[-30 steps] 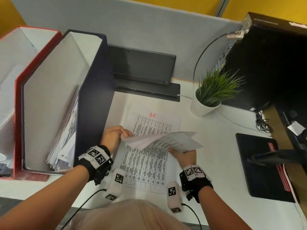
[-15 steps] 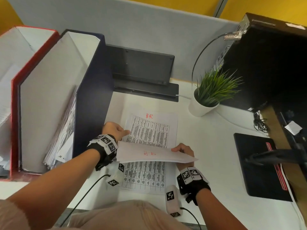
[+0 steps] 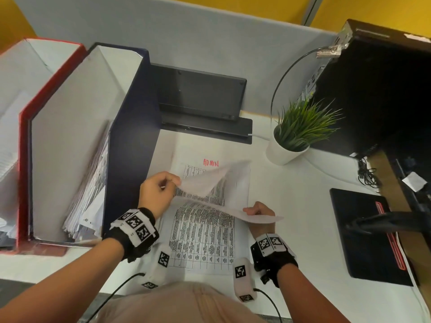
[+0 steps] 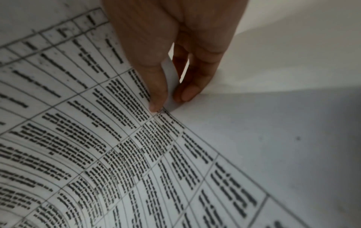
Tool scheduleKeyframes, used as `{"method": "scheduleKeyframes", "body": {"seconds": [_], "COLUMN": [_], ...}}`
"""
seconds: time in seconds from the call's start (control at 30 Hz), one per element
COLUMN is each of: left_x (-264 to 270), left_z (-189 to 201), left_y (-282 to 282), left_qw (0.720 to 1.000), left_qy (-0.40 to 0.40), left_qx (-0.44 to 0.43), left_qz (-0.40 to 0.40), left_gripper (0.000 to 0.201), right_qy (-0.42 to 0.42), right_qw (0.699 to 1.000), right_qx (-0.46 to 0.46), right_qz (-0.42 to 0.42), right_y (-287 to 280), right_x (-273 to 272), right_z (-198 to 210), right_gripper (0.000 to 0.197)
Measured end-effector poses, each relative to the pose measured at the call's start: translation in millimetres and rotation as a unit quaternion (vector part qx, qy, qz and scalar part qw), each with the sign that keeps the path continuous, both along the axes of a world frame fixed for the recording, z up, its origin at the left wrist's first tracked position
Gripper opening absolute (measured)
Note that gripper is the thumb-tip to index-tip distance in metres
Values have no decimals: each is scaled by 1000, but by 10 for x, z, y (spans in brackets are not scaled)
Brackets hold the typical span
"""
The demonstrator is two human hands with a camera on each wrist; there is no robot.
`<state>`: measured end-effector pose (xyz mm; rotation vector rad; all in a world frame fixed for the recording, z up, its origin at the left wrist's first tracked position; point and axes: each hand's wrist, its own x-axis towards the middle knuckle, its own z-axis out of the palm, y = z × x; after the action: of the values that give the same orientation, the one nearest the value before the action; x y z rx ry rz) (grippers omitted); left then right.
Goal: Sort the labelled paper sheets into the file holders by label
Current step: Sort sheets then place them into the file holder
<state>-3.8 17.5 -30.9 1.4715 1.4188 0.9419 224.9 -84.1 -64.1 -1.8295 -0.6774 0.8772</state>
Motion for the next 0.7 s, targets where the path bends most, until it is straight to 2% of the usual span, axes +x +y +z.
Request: {"method": "scheduleKeyframes", "body": {"seconds": [0.13, 0.2, 0.27, 0.3, 0.33, 0.37, 0.47, 0.5, 0.57, 0.63, 0.7], "left_x": [-17, -20, -19, -15, -9, -5, 5, 17, 56, 108, 145], "left_z": [21, 48, 56, 64, 82, 102, 149, 177, 265, 391, 548], "left_y": [-58, -75, -67, -58, -52, -52, -73, -80, -118, -142, -148], "left_qw": [983, 970, 969, 971, 972, 969, 954, 958, 978, 991, 991], "left_qy": [-158, -201, -192, -172, -159, -158, -183, -170, -107, -55, -49], "left_qx": [-95, -130, -149, -158, -170, -188, -228, -217, -142, -31, 51], "left_qz": [-21, -36, -38, -38, -38, -39, -63, -78, -108, -120, -113], "left_gripper": [32, 31, 28, 25, 23, 25, 43, 49, 56, 35, 28], "right_qy": [-38, -28, 44, 54, 24, -8, -15, 2, 31, 29, 19], "right_qw": [998, 999, 999, 998, 999, 998, 1000, 1000, 996, 989, 977], "right_qx": [-43, -33, 6, -8, -42, -61, -13, 15, 80, 143, 206], "right_qz": [6, 7, 7, 17, 23, 23, 0, -8, -18, -29, -44], "right_y": [24, 41, 58, 62, 68, 67, 85, 96, 122, 161, 206], "right_x": [-23, -20, -14, -18, -34, -47, -89, -113, -163, -225, -279], "right_z": [58, 94, 119, 130, 160, 172, 257, 318, 441, 607, 809], "right_gripper": [38, 47, 49, 39, 26, 21, 14, 14, 15, 21, 29]}}
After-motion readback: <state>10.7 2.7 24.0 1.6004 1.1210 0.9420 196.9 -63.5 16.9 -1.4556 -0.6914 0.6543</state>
